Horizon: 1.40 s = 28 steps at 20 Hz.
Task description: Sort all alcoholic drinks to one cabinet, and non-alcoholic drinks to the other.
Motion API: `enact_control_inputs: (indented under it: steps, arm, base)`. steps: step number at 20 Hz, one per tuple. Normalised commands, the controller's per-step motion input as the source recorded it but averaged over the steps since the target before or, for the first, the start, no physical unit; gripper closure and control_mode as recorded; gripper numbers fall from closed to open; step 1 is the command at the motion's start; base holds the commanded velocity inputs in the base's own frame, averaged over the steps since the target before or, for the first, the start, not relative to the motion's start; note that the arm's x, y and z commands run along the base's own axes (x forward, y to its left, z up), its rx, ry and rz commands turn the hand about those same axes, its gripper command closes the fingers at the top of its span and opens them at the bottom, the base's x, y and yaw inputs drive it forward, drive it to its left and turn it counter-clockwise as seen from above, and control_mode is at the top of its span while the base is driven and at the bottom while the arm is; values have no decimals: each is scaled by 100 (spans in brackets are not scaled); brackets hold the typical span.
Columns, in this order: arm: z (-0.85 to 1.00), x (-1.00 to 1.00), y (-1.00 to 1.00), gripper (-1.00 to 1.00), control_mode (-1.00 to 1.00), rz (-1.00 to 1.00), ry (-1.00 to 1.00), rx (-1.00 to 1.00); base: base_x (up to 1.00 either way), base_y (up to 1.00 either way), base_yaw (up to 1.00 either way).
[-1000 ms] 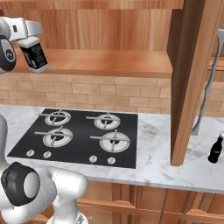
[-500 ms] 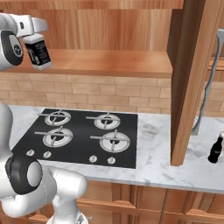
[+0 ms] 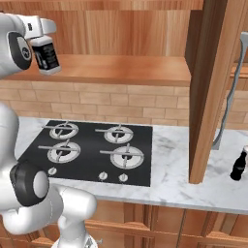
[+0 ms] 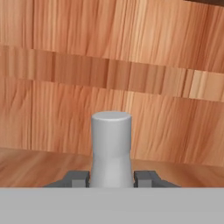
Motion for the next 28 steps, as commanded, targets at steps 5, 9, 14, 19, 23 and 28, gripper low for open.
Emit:
enact_control_inputs:
  steps: [5,9,14,19,23,28]
  arm:
    - [0,17,0,100,-100,0,-1,0]
    - [0,24,0,100,-100,0,0,0]
    - [0,27,0,100,-100,0,0,0]
    - [0,32,0,100,-100,0,0,0]
    - [-7,29,0,100,-100,0,0,0]
    - [-10,12,0,100,-100,0,1,0]
  base:
    - [0,0,0]
    - [0,0,0]
    - [0,0,0]
    - [0,0,0]
    - [0,0,0]
    - [0,0,0]
